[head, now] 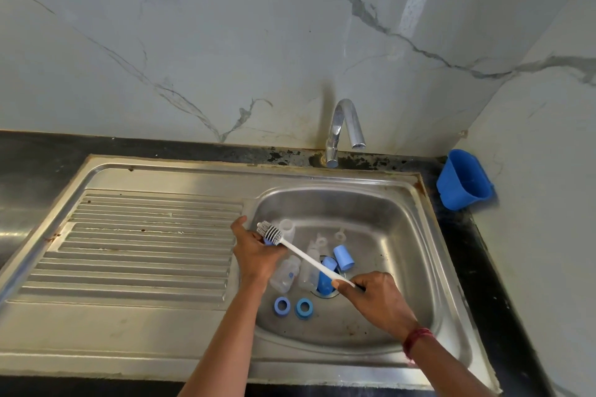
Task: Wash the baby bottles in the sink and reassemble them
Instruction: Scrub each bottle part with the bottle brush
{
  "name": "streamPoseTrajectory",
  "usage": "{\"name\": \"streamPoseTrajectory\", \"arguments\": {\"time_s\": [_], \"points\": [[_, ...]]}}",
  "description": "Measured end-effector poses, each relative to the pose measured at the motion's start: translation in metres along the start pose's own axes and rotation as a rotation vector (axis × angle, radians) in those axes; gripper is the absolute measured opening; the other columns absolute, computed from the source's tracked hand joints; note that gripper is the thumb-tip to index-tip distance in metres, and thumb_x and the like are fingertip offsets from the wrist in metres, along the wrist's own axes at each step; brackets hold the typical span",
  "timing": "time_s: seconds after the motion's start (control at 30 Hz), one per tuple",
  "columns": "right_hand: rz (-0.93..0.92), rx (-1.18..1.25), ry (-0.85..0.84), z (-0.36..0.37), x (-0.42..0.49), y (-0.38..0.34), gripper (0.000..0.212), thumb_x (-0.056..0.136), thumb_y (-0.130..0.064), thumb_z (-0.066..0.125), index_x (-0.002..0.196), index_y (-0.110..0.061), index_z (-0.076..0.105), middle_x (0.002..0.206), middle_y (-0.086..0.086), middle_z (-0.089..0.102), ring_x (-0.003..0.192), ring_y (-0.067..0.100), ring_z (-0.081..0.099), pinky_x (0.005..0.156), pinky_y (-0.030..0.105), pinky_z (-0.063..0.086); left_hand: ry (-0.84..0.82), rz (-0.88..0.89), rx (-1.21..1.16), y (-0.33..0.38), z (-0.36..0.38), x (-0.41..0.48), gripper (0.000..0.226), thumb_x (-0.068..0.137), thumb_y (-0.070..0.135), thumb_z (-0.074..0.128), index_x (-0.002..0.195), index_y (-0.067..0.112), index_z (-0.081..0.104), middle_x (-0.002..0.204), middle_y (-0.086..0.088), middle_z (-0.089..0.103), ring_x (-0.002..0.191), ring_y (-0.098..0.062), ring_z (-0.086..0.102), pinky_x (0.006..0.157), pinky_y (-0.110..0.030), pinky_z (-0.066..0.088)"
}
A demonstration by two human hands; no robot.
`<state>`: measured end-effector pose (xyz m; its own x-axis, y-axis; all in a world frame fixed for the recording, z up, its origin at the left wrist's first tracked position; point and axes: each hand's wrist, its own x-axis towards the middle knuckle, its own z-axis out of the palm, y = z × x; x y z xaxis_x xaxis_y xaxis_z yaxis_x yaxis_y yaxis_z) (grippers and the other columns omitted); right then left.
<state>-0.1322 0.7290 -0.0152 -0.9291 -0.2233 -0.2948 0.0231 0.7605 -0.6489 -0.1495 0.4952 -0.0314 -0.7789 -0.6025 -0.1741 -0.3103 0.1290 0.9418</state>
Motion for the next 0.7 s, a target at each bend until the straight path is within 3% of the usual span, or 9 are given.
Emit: {"name": "streamPoseTrajectory", "arguments": {"time_s": [0.1,0.17,0.23,0.3,0.37,0.47,0.57,0.7], "points": [[0.006,0.008,0.007,0.002,-0.006,-0.001,0.064,0.086,-0.052,0.068,0.045,-0.020,0.030,0.040,-0.008,0.027,0.042,0.010,0.026,0.045,0.019,0.026,0.035,0.020,-0.005,-0.005,-0.003,-0.005,0.095,0.059,-0.002,0.089,0.137,0.010,0.036,0.069,0.007,0.057,0.065,-0.002,0.056,0.063,-0.011,0.042],[0.019,0.021,0.009,0.005,-0.013,0.001,0.065,0.086,-0.052,0.068,0.044,-0.018,0.031,0.038,-0.008,0.028,0.041,0.010,0.027,0.044,0.019,0.027,0.064,0.030,-0.018,-0.011,-0.005,-0.007,0.093,0.059,-0.003,0.088,0.136,0.007,0.037,0.071,0.008,0.058,0.067,0.001,0.056,0.067,-0.011,0.046],[0.042,0.031,0.004,0.009,-0.021,0.006,0.064,0.087,-0.051,0.067,0.044,-0.017,0.034,0.036,-0.007,0.034,0.040,0.009,0.031,0.046,0.017,0.031,0.037,0.035,-0.020,-0.016,-0.005,-0.011,0.092,0.061,-0.005,0.087,0.136,0.009,0.037,0.074,0.006,0.059,0.069,0.001,0.057,0.071,-0.015,0.049],[0.067,0.044,-0.009,0.011,-0.023,0.011,0.063,0.088,-0.051,0.065,0.044,-0.017,0.037,0.036,-0.008,0.037,0.039,0.008,0.034,0.046,0.014,0.032,-0.019,0.049,-0.031,-0.022,0.000,-0.015,0.091,0.063,-0.008,0.084,0.138,0.012,0.037,0.077,0.006,0.058,0.069,-0.001,0.058,0.065,-0.008,0.046],[0.091,0.060,-0.012,0.011,-0.020,0.014,0.062,0.088,-0.051,0.066,0.044,-0.017,0.038,0.037,-0.008,0.037,0.038,0.007,0.034,0.046,0.012,0.032,-0.059,0.045,-0.049,-0.028,0.007,-0.017,0.091,0.063,-0.011,0.082,0.137,0.013,0.037,0.081,0.005,0.059,0.069,-0.005,0.059,0.064,-0.010,0.046],[0.106,0.086,-0.002,0.007,-0.012,0.016,0.061,0.087,-0.051,0.067,0.046,-0.016,0.038,0.042,-0.005,0.034,0.042,0.011,0.033,0.045,0.014,0.032,-0.072,0.040,-0.090,-0.030,0.016,-0.017,0.091,0.062,-0.009,0.084,0.136,0.018,0.037,0.085,0.004,0.062,0.074,-0.008,0.064,0.073,-0.024,0.051],[0.098,0.077,0.009,0.004,-0.002,0.020,0.061,0.086,-0.053,0.067,0.049,-0.014,0.039,0.046,-0.001,0.032,0.045,0.013,0.028,0.045,0.021,0.030,-0.083,0.048,-0.102,-0.028,0.021,-0.013,0.090,0.064,-0.009,0.083,0.136,0.019,0.037,0.085,0.006,0.062,0.075,-0.002,0.064,0.075,-0.022,0.052],[0.060,0.059,-0.013,-0.003,0.009,0.024,0.064,0.087,-0.052,0.066,0.050,-0.008,0.038,0.047,0.000,0.031,0.046,0.012,0.027,0.045,0.018,0.029,-0.003,0.013,-0.123,-0.018,0.018,-0.010,0.087,0.064,-0.008,0.084,0.132,0.021,0.039,0.087,0.001,0.064,0.081,-0.013,0.066,0.077,-0.022,0.054]]}}
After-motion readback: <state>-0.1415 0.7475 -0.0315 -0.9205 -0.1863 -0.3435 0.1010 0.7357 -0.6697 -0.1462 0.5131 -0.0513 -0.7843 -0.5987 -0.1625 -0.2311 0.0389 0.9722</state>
